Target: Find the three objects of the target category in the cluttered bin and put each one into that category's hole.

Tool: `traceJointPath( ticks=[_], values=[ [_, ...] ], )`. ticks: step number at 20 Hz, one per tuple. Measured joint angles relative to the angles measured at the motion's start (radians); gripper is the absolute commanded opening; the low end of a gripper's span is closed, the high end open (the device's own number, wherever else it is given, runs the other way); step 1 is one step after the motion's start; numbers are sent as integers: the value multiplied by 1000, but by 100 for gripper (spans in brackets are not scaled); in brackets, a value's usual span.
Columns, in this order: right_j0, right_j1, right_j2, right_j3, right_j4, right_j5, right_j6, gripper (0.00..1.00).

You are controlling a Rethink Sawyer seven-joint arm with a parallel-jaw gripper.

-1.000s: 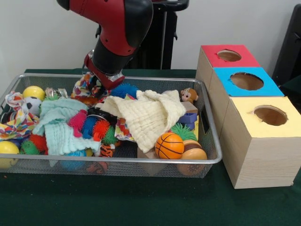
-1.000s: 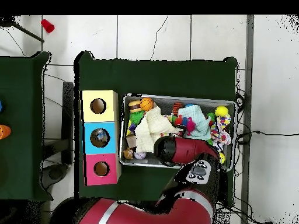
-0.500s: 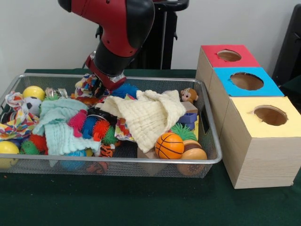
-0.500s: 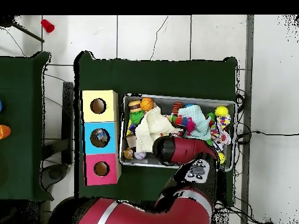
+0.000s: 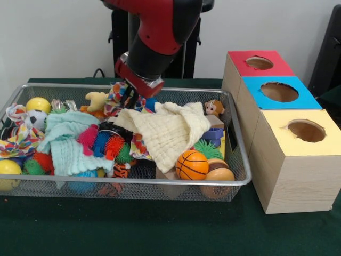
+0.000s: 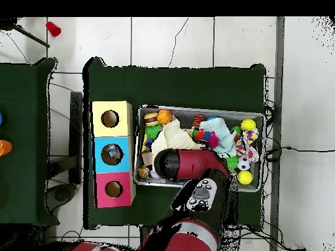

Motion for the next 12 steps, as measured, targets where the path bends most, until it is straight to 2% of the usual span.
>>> traceJointPath(
  ticks=[7,12],
  values=[
    [45,-51,10,1,65,0,0,0],
    [59,-56,18,1,115,0,0,0]
  ],
)
